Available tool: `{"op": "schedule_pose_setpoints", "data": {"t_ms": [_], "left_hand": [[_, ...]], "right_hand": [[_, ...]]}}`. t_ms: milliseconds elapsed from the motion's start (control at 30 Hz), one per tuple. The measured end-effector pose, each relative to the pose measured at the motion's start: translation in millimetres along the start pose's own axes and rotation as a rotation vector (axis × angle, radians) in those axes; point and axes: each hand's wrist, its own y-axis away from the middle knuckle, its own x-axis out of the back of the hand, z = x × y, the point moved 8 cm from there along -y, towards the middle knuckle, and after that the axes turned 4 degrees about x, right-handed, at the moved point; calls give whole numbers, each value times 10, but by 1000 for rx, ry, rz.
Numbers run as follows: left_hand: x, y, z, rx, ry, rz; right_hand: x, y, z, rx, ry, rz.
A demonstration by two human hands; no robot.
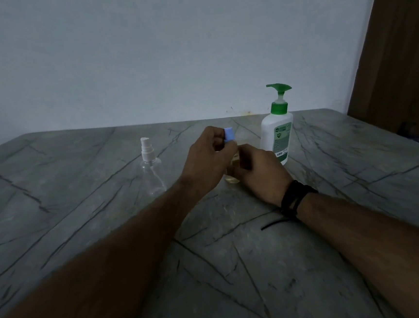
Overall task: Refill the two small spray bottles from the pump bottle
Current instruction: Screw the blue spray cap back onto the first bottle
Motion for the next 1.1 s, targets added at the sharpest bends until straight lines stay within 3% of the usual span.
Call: {"op": "schedule_pose_setpoints", "data": {"t_ms": [333, 767, 900, 1100], "left_hand": [[28, 10, 29, -84, -81, 89], [-41, 34, 58, -18, 155, -80], [10, 5, 54, -69, 103, -46], [35, -11, 63, -11, 82, 1]], "right_hand": [[5, -10, -16, 19, 36, 2], [-18, -7, -19, 53, 0, -16], [11, -8, -21, 42, 7, 7], [-18, -21, 23, 12, 21, 2]]}}
